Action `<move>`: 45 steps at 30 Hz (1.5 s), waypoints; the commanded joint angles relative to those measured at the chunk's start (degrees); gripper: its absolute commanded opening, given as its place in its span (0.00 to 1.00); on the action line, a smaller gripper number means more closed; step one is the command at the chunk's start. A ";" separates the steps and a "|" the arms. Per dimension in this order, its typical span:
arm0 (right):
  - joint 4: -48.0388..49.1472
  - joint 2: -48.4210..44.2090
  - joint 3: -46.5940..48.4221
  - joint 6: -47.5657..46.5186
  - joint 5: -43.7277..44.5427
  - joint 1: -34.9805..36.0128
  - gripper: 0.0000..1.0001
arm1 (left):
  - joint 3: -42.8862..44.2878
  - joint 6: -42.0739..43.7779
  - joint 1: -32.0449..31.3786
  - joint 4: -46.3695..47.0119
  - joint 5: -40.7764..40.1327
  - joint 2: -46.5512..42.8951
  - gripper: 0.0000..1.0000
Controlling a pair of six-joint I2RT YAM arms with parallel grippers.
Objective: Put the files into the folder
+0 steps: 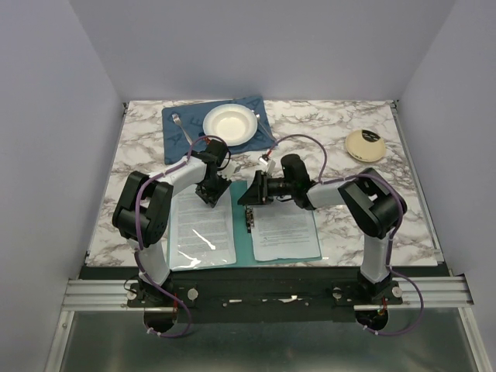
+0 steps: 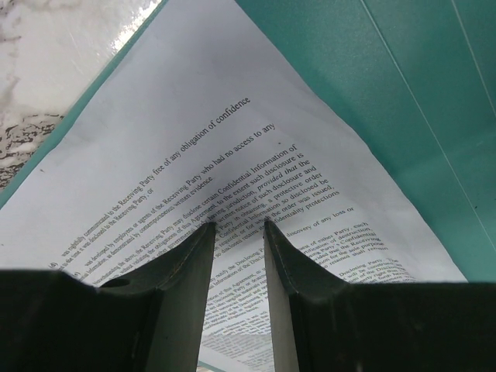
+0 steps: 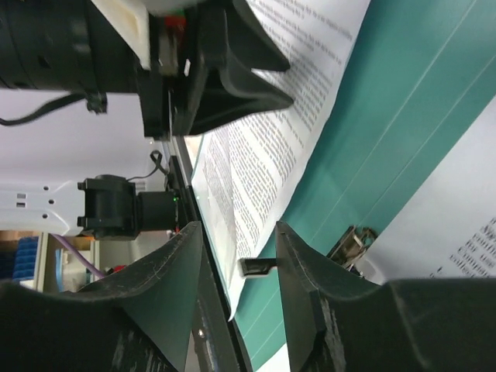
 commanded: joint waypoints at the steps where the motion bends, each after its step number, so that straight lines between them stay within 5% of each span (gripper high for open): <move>1: 4.06 -1.84 -2.76 1.20 -2.32 1.67 0.50 | 0.28 1.14 0.35 -0.45 -3.64 -1.06 0.42; 10: 4.06 -4.99 -5.84 1.12 -1.71 2.81 0.50 | 0.81 0.87 0.35 -0.80 -4.08 -1.33 0.42; 25: -14.83 -15.80 0.49 -11.18 6.64 2.64 0.42 | 11.17 -3.61 -0.96 -10.37 0.92 -9.76 0.56; 28: -16.24 -21.23 -1.53 -14.60 10.94 2.72 0.29 | 13.11 -4.92 -2.90 -10.90 -0.04 -10.12 0.63; 30: -16.33 -25.11 -4.78 -16.36 14.98 2.72 0.10 | 14.34 -5.89 -5.71 -11.26 -2.31 -8.98 0.66; 33: -20.36 -32.23 -7.32 -21.37 19.91 2.81 0.01 | 17.06 -6.07 -9.93 -10.91 -9.43 -8.36 0.82; 34: -21.59 -33.64 -7.77 -23.56 21.31 2.90 0.01 | 18.02 -6.85 -10.46 -9.69 -10.92 -8.53 0.98; 40: -26.43 -41.64 -10.84 -23.51 29.66 2.90 0.01 | 23.13 -12.31 -8.27 -9.16 -8.13 -3.62 0.99; 44: -23.47 -48.32 -15.40 -18.05 33.71 2.72 0.01 | 18.49 -12.15 -12.47 -0.65 -13.47 -9.82 0.98; 45: -21.36 -49.46 -17.25 -17.43 32.32 2.72 0.01 | 16.39 -11.53 -13.96 2.42 -15.58 -11.68 0.89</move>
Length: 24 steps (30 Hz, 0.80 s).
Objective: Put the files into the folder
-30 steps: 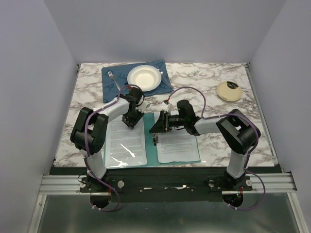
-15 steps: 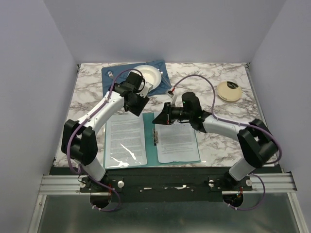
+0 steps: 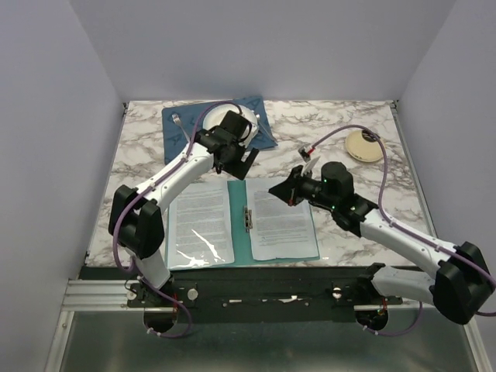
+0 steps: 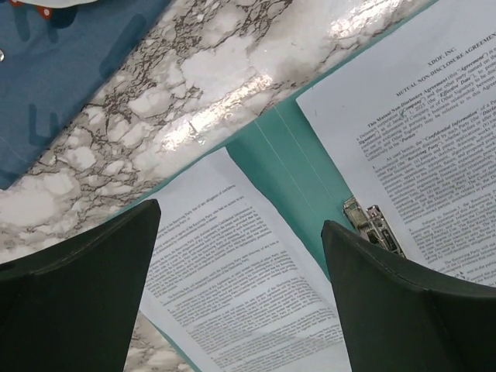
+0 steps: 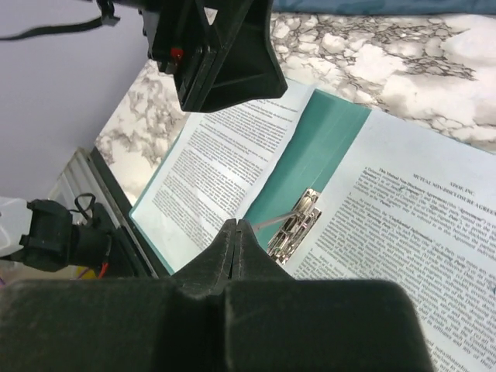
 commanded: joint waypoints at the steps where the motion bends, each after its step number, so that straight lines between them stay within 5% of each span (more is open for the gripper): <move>1: 4.16 -6.61 -6.83 4.60 4.12 0.23 0.01 | -8.06 -0.16 -7.93 13.49 -10.92 -8.22 0.70; 3: 9.61 -7.15 -10.79 5.14 2.36 0.15 0.01 | -9.49 0.90 -9.28 15.55 -11.58 -10.17 0.56; 4: 10.76 -6.63 -11.50 4.36 1.65 0.15 0.01 | -9.24 -0.49 -9.37 15.56 -12.19 -9.82 0.42; 8: 2.36 -3.73 -8.09 0.31 0.94 0.32 0.01 | 0.50 -5.42 -8.66 3.54 -14.48 2.35 0.00; 15: -0.65 -11.35 -8.08 -4.52 9.55 0.93 0.01 | -2.55 -3.23 -8.84 5.89 -3.77 2.49 0.00; 16: -1.27 -11.71 -7.73 -5.92 10.25 1.46 0.01 | -1.16 -3.40 -8.84 4.15 -2.62 3.10 0.57; 17: -1.71 -12.07 -7.90 -6.54 11.04 1.90 0.01 | -0.71 -3.93 -8.84 3.70 -1.74 4.06 0.94; 24: -1.45 -11.10 -8.25 -9.01 24.99 9.80 0.01 | 0.87 -7.26 -8.84 3.16 4.23 6.88 0.99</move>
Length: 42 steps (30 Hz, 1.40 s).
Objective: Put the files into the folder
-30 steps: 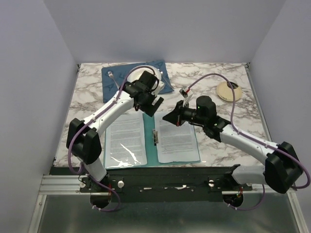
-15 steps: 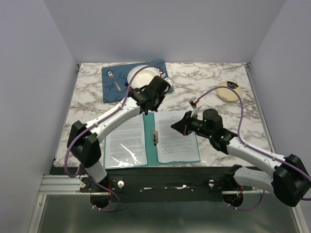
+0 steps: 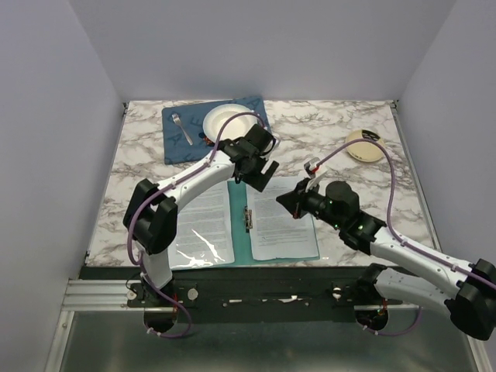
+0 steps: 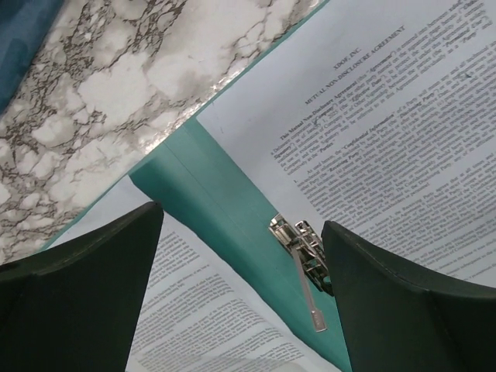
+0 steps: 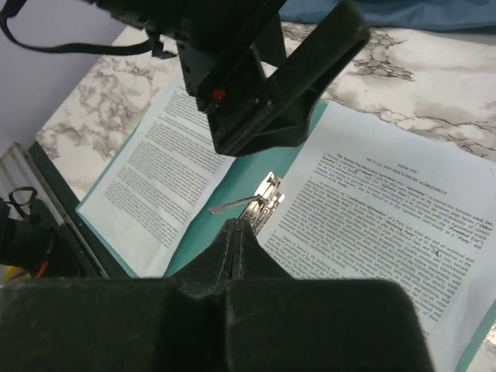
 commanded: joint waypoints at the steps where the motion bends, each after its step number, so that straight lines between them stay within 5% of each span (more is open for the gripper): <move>1: -0.64 1.46 0.71 -3.96 13.48 6.87 0.01 | 2.45 -2.99 -0.32 -1.08 6.93 2.88 0.99; 16: 8.86 16.49 3.25 -4.14 30.45 16.29 0.01 | 7.90 -8.61 0.74 -4.24 12.65 15.72 0.99; 32: 21.15 28.10 4.84 -6.25 29.32 18.06 0.01 | 6.32 -10.36 1.18 -2.75 8.18 9.66 0.99; 42: 24.67 32.41 5.89 -6.60 29.84 18.06 0.01 | 8.78 -12.66 1.53 -3.71 1.93 15.36 0.99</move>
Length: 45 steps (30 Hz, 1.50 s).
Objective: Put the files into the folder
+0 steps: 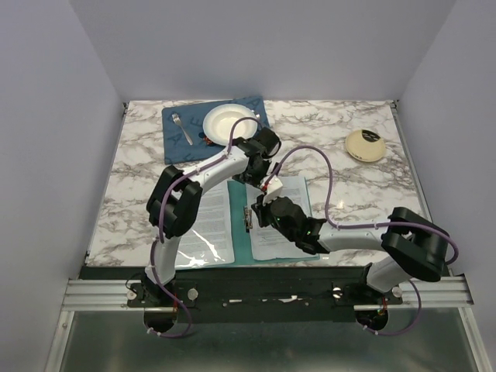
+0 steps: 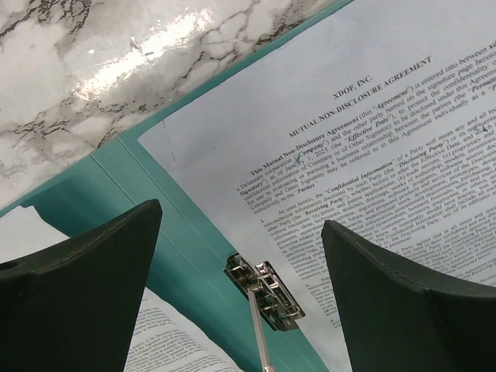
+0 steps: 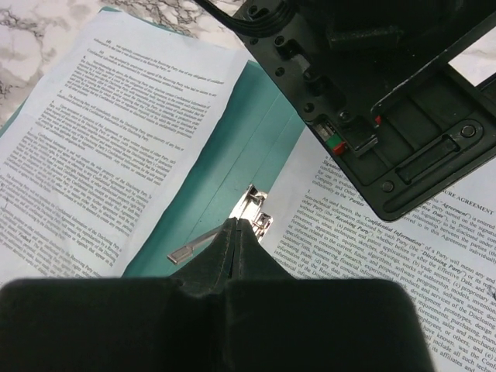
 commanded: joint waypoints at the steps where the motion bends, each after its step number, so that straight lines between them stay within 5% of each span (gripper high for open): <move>1: 4.54 1.39 2.00 -0.77 2.39 0.18 0.01 | 1.94 -1.73 0.52 -0.91 -2.77 3.04 0.99; 45: 11.67 15.72 5.52 4.95 -4.90 1.41 0.01 | -5.27 -0.59 2.11 2.07 -2.68 7.53 0.99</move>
